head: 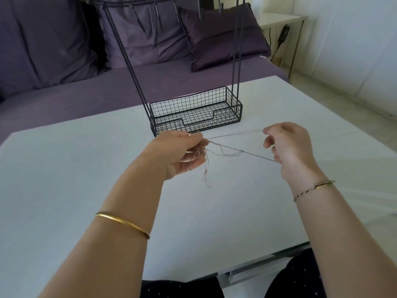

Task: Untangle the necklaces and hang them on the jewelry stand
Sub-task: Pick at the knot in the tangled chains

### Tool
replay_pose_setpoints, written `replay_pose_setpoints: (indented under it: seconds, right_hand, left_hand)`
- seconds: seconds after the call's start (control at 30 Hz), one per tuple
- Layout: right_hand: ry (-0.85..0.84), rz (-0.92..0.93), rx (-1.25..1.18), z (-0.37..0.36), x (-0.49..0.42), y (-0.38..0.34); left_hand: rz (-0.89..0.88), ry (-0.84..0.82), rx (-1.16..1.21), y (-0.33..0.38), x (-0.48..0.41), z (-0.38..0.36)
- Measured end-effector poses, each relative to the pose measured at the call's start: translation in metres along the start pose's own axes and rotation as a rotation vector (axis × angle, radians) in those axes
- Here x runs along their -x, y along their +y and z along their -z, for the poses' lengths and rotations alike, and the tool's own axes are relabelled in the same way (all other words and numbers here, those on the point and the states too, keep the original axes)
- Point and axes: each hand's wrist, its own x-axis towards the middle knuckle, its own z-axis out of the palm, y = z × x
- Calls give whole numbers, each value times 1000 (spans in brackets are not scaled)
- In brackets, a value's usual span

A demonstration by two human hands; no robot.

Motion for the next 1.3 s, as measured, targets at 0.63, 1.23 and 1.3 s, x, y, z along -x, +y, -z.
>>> replay_pose_setpoints:
  seconds: [0.63, 1.23, 1.3]
  right_hand:
    - [-262, 107, 344, -6, 13, 14]
    - [-367, 354, 76, -22, 78, -7]
    - [-358, 413, 131, -26, 77, -5]
  left_hand:
    - [-152, 131, -101, 9, 11, -18]
    - [-253, 92, -198, 2, 33, -17]
    - [-227, 81, -169, 1, 34, -15]
